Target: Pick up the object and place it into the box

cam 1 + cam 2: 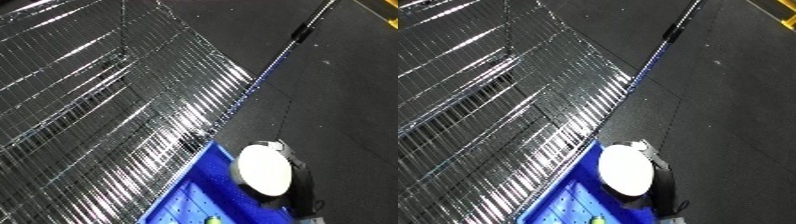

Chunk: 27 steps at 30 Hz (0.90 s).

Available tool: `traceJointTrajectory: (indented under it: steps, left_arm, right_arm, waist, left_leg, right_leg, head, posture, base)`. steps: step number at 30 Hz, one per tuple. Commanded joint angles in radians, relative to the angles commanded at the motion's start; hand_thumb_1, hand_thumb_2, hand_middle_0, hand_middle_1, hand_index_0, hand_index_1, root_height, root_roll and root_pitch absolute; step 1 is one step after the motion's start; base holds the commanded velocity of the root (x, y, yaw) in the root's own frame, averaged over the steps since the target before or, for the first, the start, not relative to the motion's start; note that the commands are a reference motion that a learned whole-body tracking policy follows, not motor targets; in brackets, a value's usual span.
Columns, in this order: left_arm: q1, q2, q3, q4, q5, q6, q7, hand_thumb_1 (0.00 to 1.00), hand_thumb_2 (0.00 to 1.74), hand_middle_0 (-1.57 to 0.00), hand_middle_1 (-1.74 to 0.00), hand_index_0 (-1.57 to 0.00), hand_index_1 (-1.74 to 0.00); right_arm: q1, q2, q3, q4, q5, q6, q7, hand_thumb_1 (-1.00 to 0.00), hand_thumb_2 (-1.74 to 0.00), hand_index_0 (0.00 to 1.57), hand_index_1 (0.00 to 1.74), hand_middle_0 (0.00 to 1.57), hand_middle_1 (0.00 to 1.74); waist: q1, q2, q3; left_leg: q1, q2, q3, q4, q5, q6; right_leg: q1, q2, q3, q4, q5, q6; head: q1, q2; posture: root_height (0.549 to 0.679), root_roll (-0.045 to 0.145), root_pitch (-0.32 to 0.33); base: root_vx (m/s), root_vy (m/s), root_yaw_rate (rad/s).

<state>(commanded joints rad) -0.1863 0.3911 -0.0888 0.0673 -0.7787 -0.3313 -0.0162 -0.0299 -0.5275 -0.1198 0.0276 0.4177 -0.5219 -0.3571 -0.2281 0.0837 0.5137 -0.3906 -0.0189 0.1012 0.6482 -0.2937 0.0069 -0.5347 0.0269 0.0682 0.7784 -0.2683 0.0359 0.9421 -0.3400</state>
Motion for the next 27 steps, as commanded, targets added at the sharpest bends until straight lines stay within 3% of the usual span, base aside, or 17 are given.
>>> traceJointTrajectory:
  steps: [11, 27]
  left_arm:
    - [-0.032, -0.016, -0.039, 0.024, -0.001, -0.013, 0.02, 1.0, 1.74, -1.57, -1.74, -1.57, -1.74]
    - [-0.054, -0.029, -0.047, 0.047, 0.014, -0.01, 0.039, 1.0, 1.74, -1.57, -1.74, -1.57, -1.74]
  right_arm:
    - [-0.026, -0.022, 0.018, 0.082, 0.055, -0.025, 0.031, 0.0, 0.0, 0.0, 0.0, 0.0, 0.0]
    - [-0.033, 0.003, 0.042, 0.087, 0.031, -0.03, 0.033, 0.0, 0.0, 0.0, 0.0, 0.0, 0.0]
  waist:
    - [-0.003, 0.019, 0.005]
    - [0.011, 0.01, 0.006]
  left_leg:
    - [0.01, -0.014, 0.0, -0.023, 0.009, -0.0043]
    - [-0.002, -0.018, -0.016, -0.038, 0.028, -0.008]
  right_leg:
    - [0.005, -0.0038, 0.004, -0.026, 0.01, -0.0004]
    - [0.004, -0.0011, -0.006, -0.035, 0.015, -0.0045]
  head:
    - [0.015, -0.006]
    - [-0.038, -0.046]
  posture:
    - [0.641, 0.097, 0.071]
    - [0.642, 0.097, 0.079]
  base:
    - [-0.007, 0.017, -0.025]
    - [-0.013, -0.011, 0.037]
